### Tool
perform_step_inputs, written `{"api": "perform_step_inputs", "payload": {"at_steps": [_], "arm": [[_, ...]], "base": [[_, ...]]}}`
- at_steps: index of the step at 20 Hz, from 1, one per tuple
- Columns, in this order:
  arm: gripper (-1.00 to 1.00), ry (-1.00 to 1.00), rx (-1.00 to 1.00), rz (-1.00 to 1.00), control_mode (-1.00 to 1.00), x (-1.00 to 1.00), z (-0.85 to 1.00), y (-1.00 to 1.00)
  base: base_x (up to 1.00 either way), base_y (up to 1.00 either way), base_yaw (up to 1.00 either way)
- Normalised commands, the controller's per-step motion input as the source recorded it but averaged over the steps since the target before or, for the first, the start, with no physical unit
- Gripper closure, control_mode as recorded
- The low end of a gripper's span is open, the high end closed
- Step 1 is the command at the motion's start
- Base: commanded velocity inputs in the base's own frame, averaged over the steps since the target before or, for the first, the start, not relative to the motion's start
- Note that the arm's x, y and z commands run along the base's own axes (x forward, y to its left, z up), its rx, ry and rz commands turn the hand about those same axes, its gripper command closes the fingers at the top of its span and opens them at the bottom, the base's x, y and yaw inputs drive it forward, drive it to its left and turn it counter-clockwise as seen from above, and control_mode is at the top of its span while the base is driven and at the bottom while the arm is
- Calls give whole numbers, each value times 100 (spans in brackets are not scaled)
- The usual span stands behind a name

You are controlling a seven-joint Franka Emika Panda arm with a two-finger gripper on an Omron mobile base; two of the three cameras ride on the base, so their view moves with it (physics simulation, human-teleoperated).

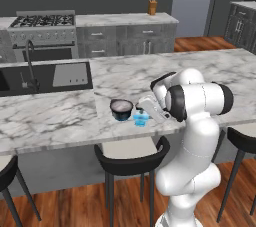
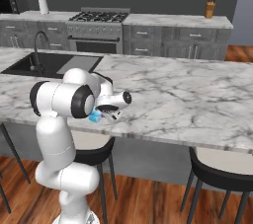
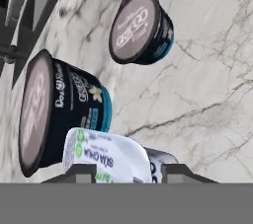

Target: Stack the yogurt containers by placing the smaller containers on top of the larger containers.

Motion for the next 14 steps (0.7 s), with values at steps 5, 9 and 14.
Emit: {"api": "perform_step_inputs", "payload": {"at_steps": [5,9,14], "arm": [[100,-1,10,0,-100,-6,2,-7],[100,-4,14,0,-100,-23,23,-24],[100,-9,15,0,-100,-30,37,-26]], "base": [[0,0,0],[0,0,0],[0,0,0]]}}
